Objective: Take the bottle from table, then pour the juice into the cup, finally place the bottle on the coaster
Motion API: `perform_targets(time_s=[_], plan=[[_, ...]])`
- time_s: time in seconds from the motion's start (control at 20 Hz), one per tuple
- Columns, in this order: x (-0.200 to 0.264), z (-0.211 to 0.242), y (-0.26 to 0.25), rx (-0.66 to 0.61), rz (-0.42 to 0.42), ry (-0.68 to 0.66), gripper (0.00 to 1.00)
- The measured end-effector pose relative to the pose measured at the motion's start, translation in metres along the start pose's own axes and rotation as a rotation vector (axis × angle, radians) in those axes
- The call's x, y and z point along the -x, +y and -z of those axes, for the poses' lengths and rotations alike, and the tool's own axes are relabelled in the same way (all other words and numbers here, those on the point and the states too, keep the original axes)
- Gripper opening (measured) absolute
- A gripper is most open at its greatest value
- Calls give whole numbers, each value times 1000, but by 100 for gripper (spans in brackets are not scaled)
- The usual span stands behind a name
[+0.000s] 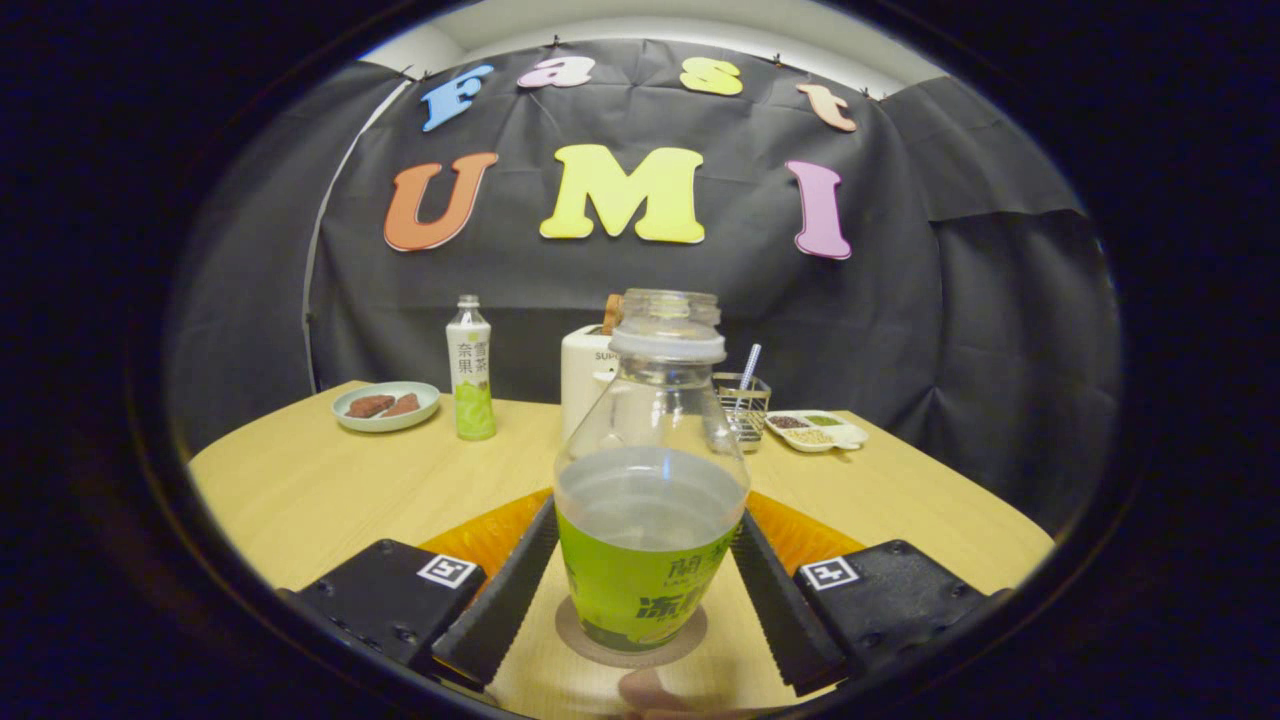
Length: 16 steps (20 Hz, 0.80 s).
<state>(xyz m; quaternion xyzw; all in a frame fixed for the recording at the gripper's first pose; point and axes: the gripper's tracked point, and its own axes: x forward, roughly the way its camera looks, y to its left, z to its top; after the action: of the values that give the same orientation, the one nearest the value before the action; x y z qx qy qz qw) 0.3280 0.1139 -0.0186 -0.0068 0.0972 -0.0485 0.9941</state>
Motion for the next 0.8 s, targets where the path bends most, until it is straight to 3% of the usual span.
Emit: perform_targets(time_s=[0.5, 0.8], plan=[[74, -47, 11, -2, -31, -57, 100], [149, -77, -19, -31, 55, -100, 100]])
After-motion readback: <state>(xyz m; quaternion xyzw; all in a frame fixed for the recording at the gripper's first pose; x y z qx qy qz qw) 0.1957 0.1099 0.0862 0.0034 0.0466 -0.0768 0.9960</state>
